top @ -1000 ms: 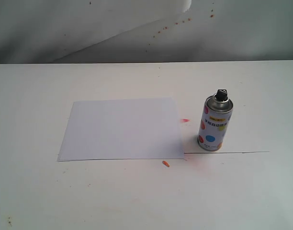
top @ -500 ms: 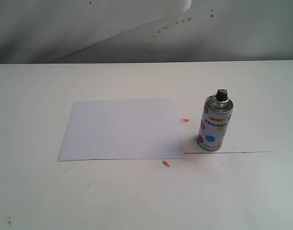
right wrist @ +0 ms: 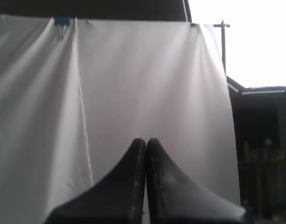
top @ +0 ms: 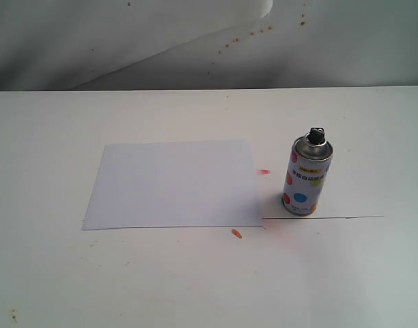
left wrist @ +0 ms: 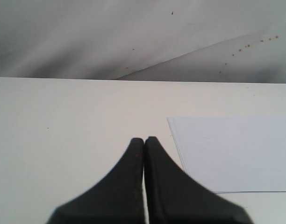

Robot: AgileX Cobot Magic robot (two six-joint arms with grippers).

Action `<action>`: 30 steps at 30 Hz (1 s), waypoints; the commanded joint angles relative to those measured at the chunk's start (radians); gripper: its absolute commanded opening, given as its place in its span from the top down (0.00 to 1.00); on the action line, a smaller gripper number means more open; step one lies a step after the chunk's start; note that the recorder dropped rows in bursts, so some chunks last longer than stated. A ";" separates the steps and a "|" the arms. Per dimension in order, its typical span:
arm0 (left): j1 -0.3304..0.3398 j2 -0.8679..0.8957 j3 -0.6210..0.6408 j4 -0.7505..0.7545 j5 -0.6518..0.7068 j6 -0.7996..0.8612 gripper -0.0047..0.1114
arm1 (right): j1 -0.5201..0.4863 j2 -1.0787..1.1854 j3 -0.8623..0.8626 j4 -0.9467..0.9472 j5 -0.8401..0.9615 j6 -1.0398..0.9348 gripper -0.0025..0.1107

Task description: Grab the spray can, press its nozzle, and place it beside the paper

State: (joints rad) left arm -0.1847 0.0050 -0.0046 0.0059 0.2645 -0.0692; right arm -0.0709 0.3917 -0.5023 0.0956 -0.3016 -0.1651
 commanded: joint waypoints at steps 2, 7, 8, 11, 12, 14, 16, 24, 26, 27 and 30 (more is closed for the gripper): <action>-0.006 -0.005 0.005 0.003 0.001 -0.002 0.96 | 0.001 0.347 -0.171 -0.019 0.030 -0.014 0.98; -0.006 -0.005 0.005 0.003 0.001 -0.002 0.96 | 0.001 0.567 -0.192 -0.021 -0.092 -0.011 0.98; -0.006 -0.005 0.005 0.003 0.001 -0.002 0.96 | 0.001 0.603 -0.192 -0.021 -0.097 -0.008 0.98; -0.006 -0.005 0.005 0.003 0.001 -0.002 0.96 | 0.001 0.686 -0.192 -0.021 -0.104 -0.008 0.98; -0.006 -0.005 0.005 0.003 0.001 -0.002 0.96 | 0.001 0.707 -0.192 -0.021 -0.106 -0.008 0.98; -0.006 -0.005 0.005 0.003 0.001 -0.002 0.96 | 0.001 0.752 -0.192 -0.021 -0.117 -0.004 0.98; -0.006 -0.005 0.005 0.003 0.001 -0.002 0.96 | 0.001 0.786 -0.192 -0.021 -0.117 -0.004 0.98; -0.006 -0.005 0.005 0.003 0.001 -0.002 0.96 | 0.001 0.869 -0.161 -0.032 -0.048 -0.003 0.98; -0.006 -0.005 0.005 0.003 0.001 -0.002 0.96 | 0.001 0.880 -0.118 -0.031 -0.051 -0.003 0.98; -0.006 -0.005 0.005 0.003 0.001 -0.002 0.96 | 0.001 0.882 -0.098 -0.031 -0.052 -0.003 0.98; -0.006 -0.005 0.005 0.003 0.001 -0.002 0.96 | 0.001 0.885 -0.035 -0.031 -0.052 -0.003 0.98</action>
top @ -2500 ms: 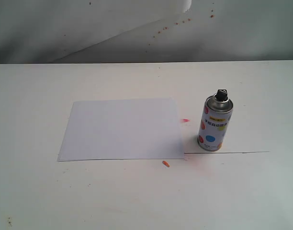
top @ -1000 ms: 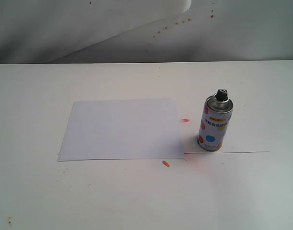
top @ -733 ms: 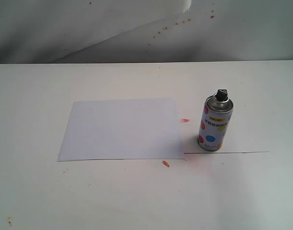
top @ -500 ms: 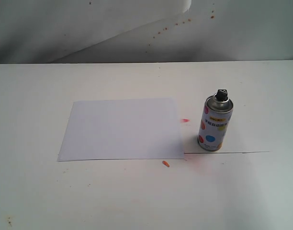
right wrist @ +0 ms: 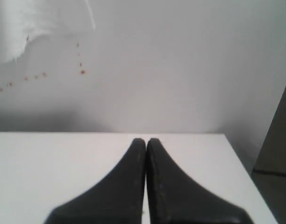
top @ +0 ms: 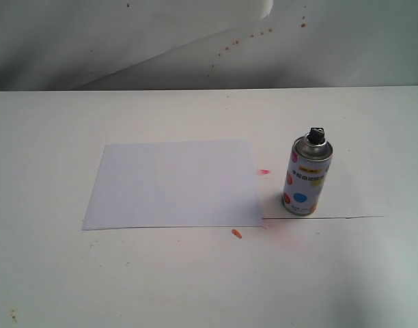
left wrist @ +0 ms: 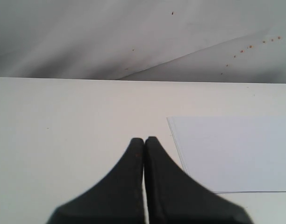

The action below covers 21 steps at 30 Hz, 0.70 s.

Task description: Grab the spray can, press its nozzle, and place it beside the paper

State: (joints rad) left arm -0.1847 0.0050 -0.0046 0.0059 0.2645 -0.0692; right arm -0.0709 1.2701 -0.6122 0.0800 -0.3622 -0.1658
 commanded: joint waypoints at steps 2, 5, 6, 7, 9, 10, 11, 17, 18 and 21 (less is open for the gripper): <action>-0.006 -0.005 0.005 0.003 0.001 -0.002 0.96 | 0.001 0.006 0.113 -0.012 0.007 0.013 0.98; -0.006 -0.005 0.005 0.003 0.001 -0.002 0.96 | 0.001 0.006 0.168 -0.012 0.005 0.059 0.98; -0.006 -0.005 0.005 0.003 0.001 -0.002 0.96 | 0.001 0.006 0.187 -0.012 0.005 0.068 0.98; -0.006 -0.005 0.005 0.003 0.001 -0.002 0.96 | 0.001 0.006 0.203 -0.012 0.007 0.068 0.98; -0.006 -0.005 0.005 0.003 0.001 -0.002 0.96 | 0.001 0.006 0.242 -0.012 0.007 0.068 0.98; -0.006 -0.005 0.005 0.003 0.001 -0.002 0.96 | 0.001 0.006 0.257 -0.012 0.000 0.068 0.98; -0.006 -0.005 0.005 0.003 0.001 -0.002 0.96 | 0.001 0.006 0.275 -0.012 -0.009 0.068 0.98; -0.006 -0.005 0.005 0.003 0.001 -0.002 0.96 | 0.001 0.006 0.364 -0.012 -0.058 0.088 0.98; -0.006 -0.005 0.005 0.003 0.001 -0.002 0.96 | 0.001 0.006 0.372 -0.012 -0.063 0.089 0.98; -0.006 -0.005 0.005 0.003 0.001 -0.002 0.96 | 0.001 0.006 0.378 -0.012 -0.071 0.089 0.98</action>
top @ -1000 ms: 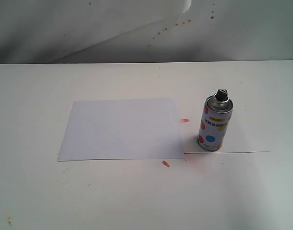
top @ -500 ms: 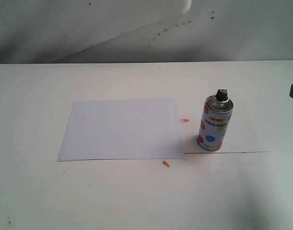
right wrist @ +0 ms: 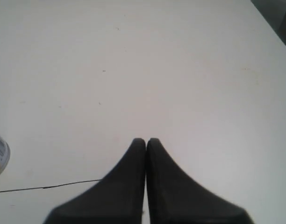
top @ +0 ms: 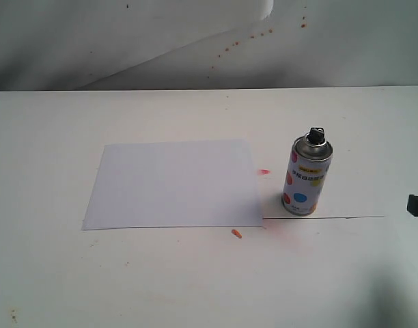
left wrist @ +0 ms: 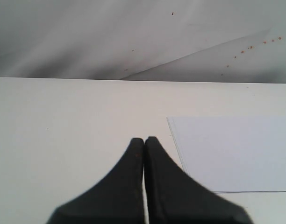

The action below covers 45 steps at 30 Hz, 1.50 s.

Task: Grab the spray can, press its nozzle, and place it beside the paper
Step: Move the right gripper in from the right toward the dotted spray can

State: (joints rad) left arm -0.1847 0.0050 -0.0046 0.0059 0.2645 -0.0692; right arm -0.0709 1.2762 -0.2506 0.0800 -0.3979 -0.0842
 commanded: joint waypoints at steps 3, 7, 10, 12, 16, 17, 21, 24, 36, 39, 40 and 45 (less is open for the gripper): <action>-0.006 -0.005 0.005 0.003 0.001 -0.002 0.96 | 0.001 0.000 0.016 -0.012 -0.083 0.002 0.98; -0.006 -0.005 0.005 0.003 0.001 -0.002 0.96 | 0.001 0.000 0.016 -0.012 -0.159 0.035 0.98; -0.006 -0.005 0.005 0.003 0.001 -0.002 0.96 | 0.001 0.000 0.016 -0.012 -0.138 0.056 0.98; -0.006 -0.005 0.005 0.003 0.001 -0.002 0.96 | 0.001 0.000 0.016 -0.016 -0.133 0.060 0.98; -0.006 -0.005 0.005 0.003 0.001 -0.002 0.96 | 0.001 0.000 0.016 -0.147 -0.151 0.116 0.98; -0.006 -0.005 0.005 0.003 0.001 -0.002 0.96 | 0.001 0.004 0.016 -0.201 -0.160 0.143 0.97; -0.006 -0.005 0.005 0.003 0.001 -0.002 0.96 | 0.001 0.031 0.016 -0.445 -0.172 0.282 0.79; -0.006 -0.005 0.005 0.003 0.001 -0.002 0.96 | 0.001 0.038 0.016 -0.481 -0.174 0.337 0.53; -0.006 -0.005 0.005 0.003 0.001 -0.002 0.96 | 0.001 0.038 0.016 -0.417 -0.191 0.373 0.05; -0.006 -0.005 0.005 0.003 0.001 -0.002 0.96 | 0.001 0.038 0.016 -0.398 -0.196 0.363 0.05; -0.006 -0.005 0.005 0.003 0.001 -0.002 0.96 | 0.001 0.038 0.016 -0.393 -0.196 0.315 0.05; -0.006 -0.005 0.005 0.003 0.001 -0.002 0.96 | 0.001 0.069 0.016 -0.466 -0.286 0.191 0.05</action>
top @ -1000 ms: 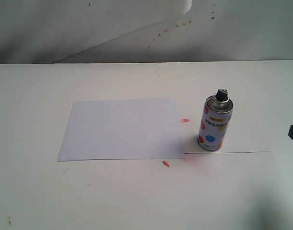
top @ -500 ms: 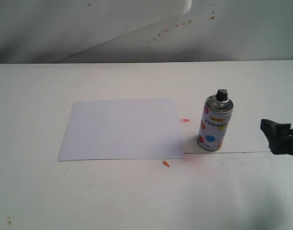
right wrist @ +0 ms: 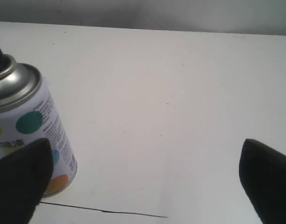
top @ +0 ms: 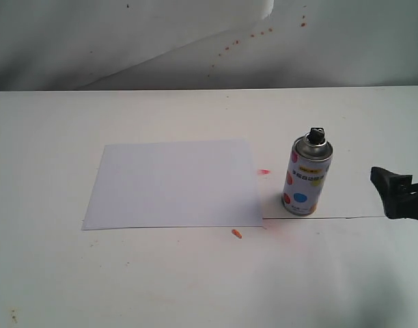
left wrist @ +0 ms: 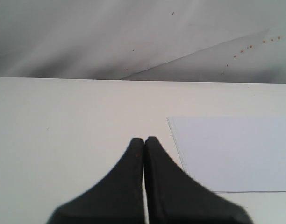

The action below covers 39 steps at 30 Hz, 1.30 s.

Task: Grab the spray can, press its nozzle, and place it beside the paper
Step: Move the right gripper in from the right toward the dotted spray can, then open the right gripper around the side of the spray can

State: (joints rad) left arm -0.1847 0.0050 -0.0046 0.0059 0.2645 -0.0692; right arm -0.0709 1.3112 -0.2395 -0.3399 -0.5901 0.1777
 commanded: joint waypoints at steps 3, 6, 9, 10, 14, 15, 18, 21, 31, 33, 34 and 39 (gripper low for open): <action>-0.006 -0.005 0.005 0.003 0.001 -0.002 0.96 | 0.001 0.125 -0.020 -0.046 -0.123 -0.078 0.05; -0.006 -0.005 0.005 0.003 0.001 -0.002 0.96 | 0.001 0.236 -0.063 -0.143 -0.184 -0.066 0.05; -0.006 -0.005 0.005 0.003 0.001 -0.002 0.96 | 0.001 0.280 -0.084 -0.307 -0.254 -0.071 0.05; -0.006 -0.005 0.005 0.003 0.001 -0.002 0.96 | 0.001 0.288 -0.092 -0.344 -0.258 -0.071 0.05; -0.006 -0.005 0.005 0.003 0.001 -0.002 0.96 | -0.001 0.298 -0.114 -0.397 -0.230 -0.085 0.05; -0.006 -0.005 0.005 0.003 0.001 -0.002 0.96 | -0.001 0.298 -0.124 -0.397 -0.199 -0.089 0.05; -0.006 -0.005 0.005 0.003 0.001 -0.002 0.96 | -0.001 0.298 -0.154 -0.417 -0.121 -0.080 0.05; -0.006 -0.005 0.005 0.003 0.001 -0.002 0.96 | -0.001 0.298 -0.159 -0.495 -0.117 -0.041 0.06; -0.006 -0.005 0.005 0.003 0.001 -0.002 0.96 | -0.001 0.319 -0.159 -0.505 -0.237 -0.039 0.17; -0.006 -0.005 0.005 0.003 0.001 -0.002 0.96 | -0.001 0.362 -0.159 -0.482 -0.260 -0.045 0.18; -0.006 -0.005 0.005 0.003 0.001 -0.002 0.96 | -0.001 0.380 -0.159 -0.447 -0.281 -0.059 0.18; -0.006 -0.005 0.005 0.003 0.001 -0.002 0.96 | 0.001 0.474 -0.220 -0.490 -0.357 -0.016 0.20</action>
State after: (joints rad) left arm -0.1847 0.0050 -0.0046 0.0059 0.2645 -0.0692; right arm -0.0709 1.7543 -0.4272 -0.7607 -0.9214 0.1245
